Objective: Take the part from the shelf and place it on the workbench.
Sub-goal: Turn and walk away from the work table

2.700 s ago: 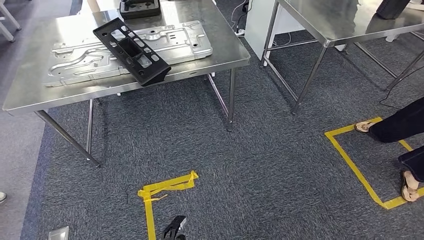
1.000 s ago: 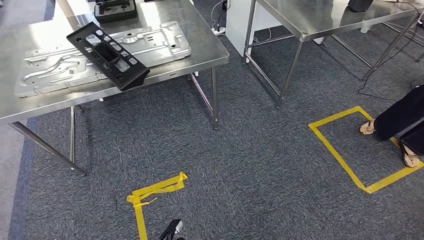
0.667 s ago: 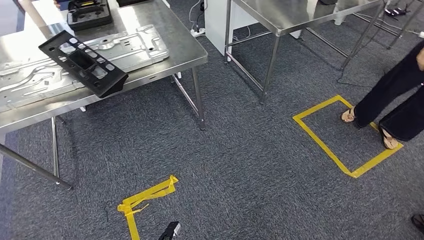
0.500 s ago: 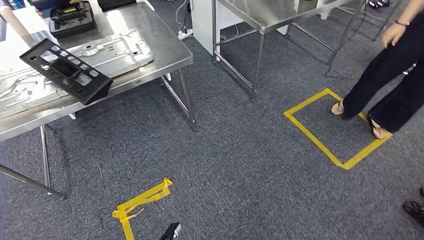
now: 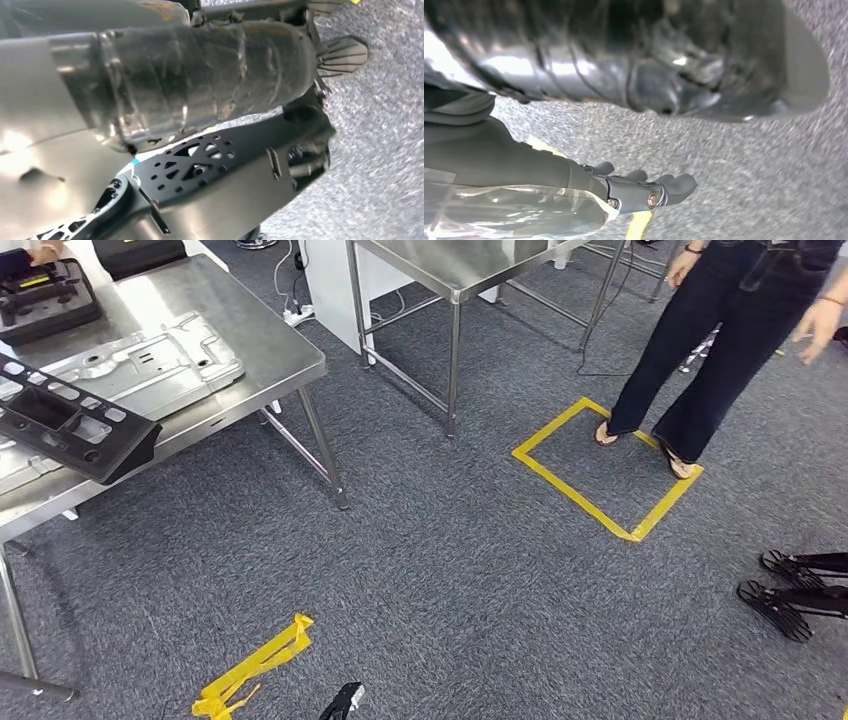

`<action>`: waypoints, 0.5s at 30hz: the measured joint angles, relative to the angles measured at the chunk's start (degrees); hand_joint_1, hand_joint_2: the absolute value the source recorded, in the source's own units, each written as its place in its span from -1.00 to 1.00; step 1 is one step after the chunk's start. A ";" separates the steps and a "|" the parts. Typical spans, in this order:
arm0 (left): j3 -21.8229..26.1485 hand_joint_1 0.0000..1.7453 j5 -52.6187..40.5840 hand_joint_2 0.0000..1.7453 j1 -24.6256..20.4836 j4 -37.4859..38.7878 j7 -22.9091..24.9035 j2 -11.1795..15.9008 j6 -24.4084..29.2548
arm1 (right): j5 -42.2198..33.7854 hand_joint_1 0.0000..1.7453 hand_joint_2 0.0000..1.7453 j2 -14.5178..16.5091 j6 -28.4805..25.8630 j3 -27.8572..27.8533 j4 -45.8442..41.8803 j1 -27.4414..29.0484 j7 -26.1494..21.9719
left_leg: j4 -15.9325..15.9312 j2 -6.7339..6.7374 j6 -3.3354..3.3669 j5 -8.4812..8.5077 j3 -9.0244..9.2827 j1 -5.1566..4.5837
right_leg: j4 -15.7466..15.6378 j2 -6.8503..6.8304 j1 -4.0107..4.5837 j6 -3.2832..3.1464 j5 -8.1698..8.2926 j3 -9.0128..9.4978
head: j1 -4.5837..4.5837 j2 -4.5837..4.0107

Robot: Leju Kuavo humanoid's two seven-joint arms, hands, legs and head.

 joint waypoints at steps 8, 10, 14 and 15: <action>0.02 -1.00 0.00 -1.00 0.05 -0.01 -0.04 -0.05 -0.02 | 0.00 -1.00 -1.00 -0.14 -0.03 0.00 -0.01 0.05 0.00 | 0.78 6.01 -0.37 -0.74 -0.35 -0.49 | -0.94 -5.57 0.34 -0.04 0.51 2.11 | 0.25 0.00; 0.01 -1.00 -0.01 -1.00 0.03 -0.02 -0.11 -0.04 -0.10 | 0.01 -1.00 -1.00 -0.09 -0.03 0.00 -0.02 -0.11 0.00 | 1.02 7.10 -0.95 -1.28 -0.14 -0.81 | -4.44 -6.65 0.56 -0.82 1.15 4.03 | 0.13 0.00; -0.05 -1.00 -0.36 -1.00 -0.05 -0.02 -0.13 -0.15 -0.42 | 0.09 -1.00 -1.00 -0.02 -0.15 -0.01 -0.01 0.04 0.00 | 2.40 6.95 -2.18 -3.04 0.03 -0.65 | -5.00 -4.37 0.38 -2.10 1.49 4.11 | -0.17 0.00; -0.07 -1.00 -0.43 -1.00 0.00 -0.01 -0.09 -0.16 -0.49 | 0.13 -1.00 -1.00 -0.01 -0.17 -0.01 -0.01 0.02 0.00 | 4.87 5.66 -2.49 -4.63 -0.96 -0.45 | -5.21 -3.84 0.28 -2.35 1.66 4.18 | -0.27 0.00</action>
